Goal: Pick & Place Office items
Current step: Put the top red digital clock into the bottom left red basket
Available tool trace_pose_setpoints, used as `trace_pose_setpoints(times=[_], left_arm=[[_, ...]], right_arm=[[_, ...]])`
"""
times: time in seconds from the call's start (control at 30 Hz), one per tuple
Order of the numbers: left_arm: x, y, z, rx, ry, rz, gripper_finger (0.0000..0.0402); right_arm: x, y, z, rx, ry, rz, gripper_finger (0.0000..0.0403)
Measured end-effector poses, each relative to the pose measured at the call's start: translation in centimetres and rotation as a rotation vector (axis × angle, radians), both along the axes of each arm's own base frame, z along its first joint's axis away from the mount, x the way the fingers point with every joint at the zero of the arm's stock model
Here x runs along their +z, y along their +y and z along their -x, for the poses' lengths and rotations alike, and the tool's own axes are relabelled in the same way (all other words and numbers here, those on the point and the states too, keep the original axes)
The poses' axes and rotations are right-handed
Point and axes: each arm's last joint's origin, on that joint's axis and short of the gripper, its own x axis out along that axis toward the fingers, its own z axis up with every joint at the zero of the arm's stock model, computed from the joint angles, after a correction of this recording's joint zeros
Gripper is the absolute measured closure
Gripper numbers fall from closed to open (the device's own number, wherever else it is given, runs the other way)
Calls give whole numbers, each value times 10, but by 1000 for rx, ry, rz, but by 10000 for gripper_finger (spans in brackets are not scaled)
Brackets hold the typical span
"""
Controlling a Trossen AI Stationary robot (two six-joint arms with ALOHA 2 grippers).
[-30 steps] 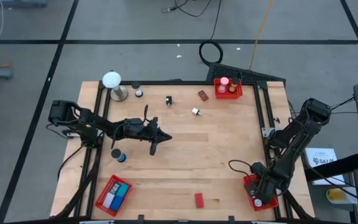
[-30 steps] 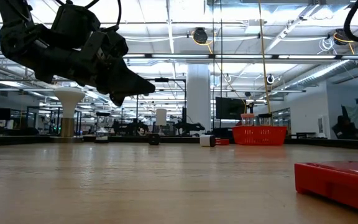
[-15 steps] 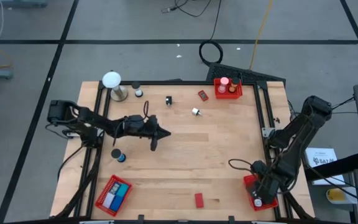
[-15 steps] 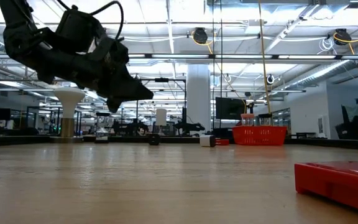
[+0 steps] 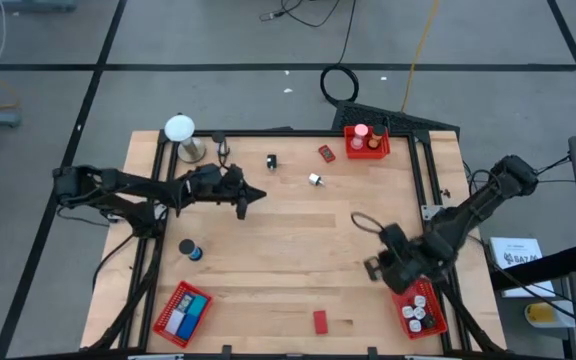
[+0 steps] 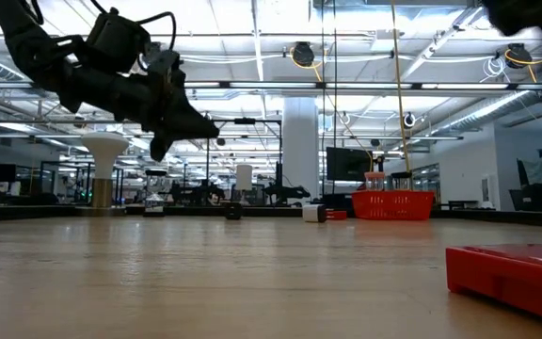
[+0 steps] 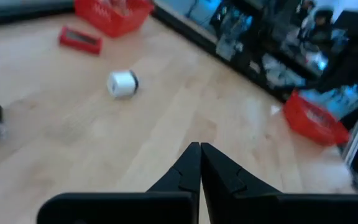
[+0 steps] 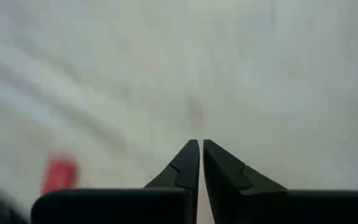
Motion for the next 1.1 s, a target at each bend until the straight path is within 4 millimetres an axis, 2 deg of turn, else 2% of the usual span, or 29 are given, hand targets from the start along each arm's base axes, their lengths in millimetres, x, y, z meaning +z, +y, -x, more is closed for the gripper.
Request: trace_pose_setpoints(times=[0.13,0.37,0.47,0.57,0.7,0.8,0.97,1.1], left_arm=[[8,4,8,25,-3,7,389],[24,5,9,35,-111,-49,395],[21,8,10,35,-91,-12,384],[17,9,12,76,-53,46,384],[13,7,10,211,26,87,399],[22,7,3,293,117,158,394],[59,11,-10,385,363,92,392],[90,22,-13,489,404,122,392]], right_arm=[[3,-23,-20,-57,-144,192,399],[9,-69,-61,-111,-353,470,397],[2,-90,-77,-32,-387,495,398],[-8,-113,-89,64,-443,428,402],[-22,-142,-91,147,-477,376,401],[-26,-162,-89,180,-449,384,402],[-26,-184,-86,274,-426,407,402],[-26,-199,-82,286,-404,431,402]])
